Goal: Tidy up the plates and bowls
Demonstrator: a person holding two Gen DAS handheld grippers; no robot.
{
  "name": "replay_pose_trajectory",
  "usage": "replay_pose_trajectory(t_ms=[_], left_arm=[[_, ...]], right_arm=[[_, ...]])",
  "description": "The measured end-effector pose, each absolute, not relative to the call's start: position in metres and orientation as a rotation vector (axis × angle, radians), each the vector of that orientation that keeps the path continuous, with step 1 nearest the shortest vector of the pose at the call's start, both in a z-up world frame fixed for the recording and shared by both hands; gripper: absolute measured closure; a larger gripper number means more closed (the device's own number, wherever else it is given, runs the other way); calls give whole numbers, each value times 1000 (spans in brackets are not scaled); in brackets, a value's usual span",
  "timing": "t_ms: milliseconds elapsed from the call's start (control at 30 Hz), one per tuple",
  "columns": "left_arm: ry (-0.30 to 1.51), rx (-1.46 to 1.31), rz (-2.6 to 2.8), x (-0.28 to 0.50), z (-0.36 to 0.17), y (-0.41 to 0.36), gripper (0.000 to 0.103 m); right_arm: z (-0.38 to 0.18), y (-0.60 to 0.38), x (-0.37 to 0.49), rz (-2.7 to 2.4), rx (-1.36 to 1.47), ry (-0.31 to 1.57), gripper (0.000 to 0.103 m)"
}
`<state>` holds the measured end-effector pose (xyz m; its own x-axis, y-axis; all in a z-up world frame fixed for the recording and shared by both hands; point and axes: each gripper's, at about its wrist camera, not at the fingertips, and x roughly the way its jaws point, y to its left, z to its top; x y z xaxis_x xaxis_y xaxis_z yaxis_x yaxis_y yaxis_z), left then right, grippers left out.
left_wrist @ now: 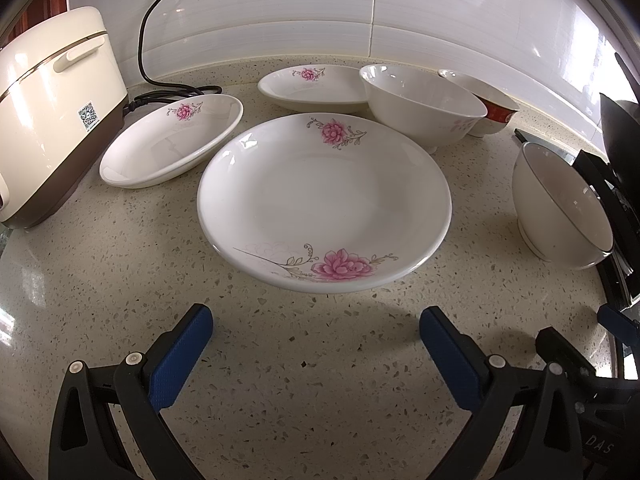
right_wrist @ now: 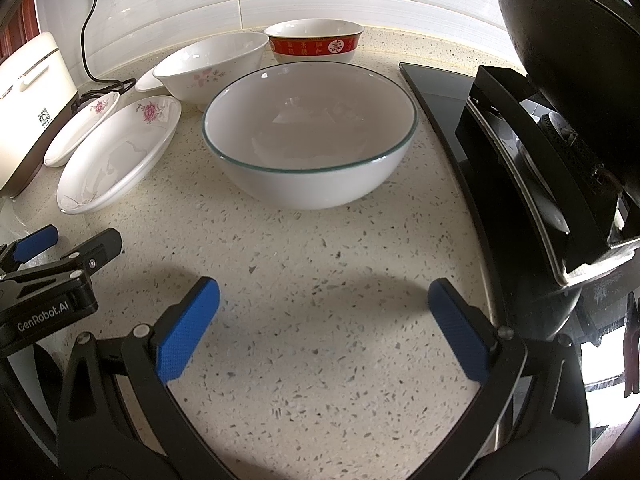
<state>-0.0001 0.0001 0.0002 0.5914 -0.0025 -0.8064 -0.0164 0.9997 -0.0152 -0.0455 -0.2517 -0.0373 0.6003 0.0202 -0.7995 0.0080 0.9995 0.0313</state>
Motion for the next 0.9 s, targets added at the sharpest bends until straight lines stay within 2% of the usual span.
replay_pose_trajectory(t_ms=[600, 900], left_arm=[[964, 26, -79, -4, 1, 6, 0], [1007, 12, -76, -19, 3, 64, 0]], right_arm=[[-38, -252, -45, 7, 34, 927, 0], [-36, -247, -45, -13, 40, 950, 0]])
